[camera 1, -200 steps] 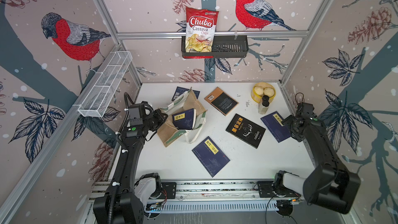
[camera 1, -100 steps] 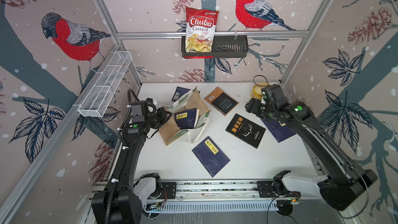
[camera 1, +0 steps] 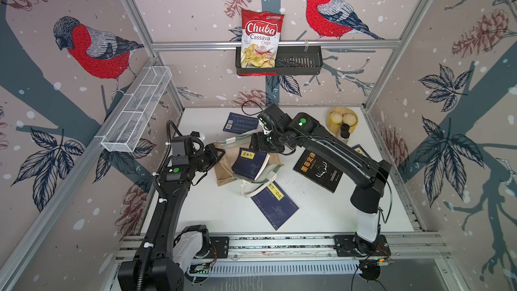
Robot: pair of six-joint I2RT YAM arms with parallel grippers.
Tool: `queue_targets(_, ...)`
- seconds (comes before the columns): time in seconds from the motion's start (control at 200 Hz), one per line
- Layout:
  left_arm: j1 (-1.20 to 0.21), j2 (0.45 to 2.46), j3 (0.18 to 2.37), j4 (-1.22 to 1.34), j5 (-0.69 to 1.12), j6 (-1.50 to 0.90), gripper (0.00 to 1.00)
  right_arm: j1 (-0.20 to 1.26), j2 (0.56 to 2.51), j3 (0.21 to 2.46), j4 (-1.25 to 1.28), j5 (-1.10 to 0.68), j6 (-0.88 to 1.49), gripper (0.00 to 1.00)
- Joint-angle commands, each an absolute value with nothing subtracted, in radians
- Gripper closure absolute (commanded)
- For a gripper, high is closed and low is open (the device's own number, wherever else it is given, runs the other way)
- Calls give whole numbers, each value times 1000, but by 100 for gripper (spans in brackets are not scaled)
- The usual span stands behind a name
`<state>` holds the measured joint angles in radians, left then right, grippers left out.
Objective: Take out the books from the canvas bag
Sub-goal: Pick up the book from the canvas bag.
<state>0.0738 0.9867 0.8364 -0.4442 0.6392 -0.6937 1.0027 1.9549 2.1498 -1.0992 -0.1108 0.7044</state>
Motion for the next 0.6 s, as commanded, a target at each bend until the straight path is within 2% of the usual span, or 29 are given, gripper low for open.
queue_targets(0.0,71,982,833,-363,656,-744,100,1018,1968,2151,-1173,-169,687,25)
queue_targets(0.365,66,972,798,-352,657,-759,100,1007,1878,1861,-1117,-190,749,23)
queue_targets(0.59,60,973,814,-380,669,-746,100,955,1919,1864,-1027,-212,781,21)
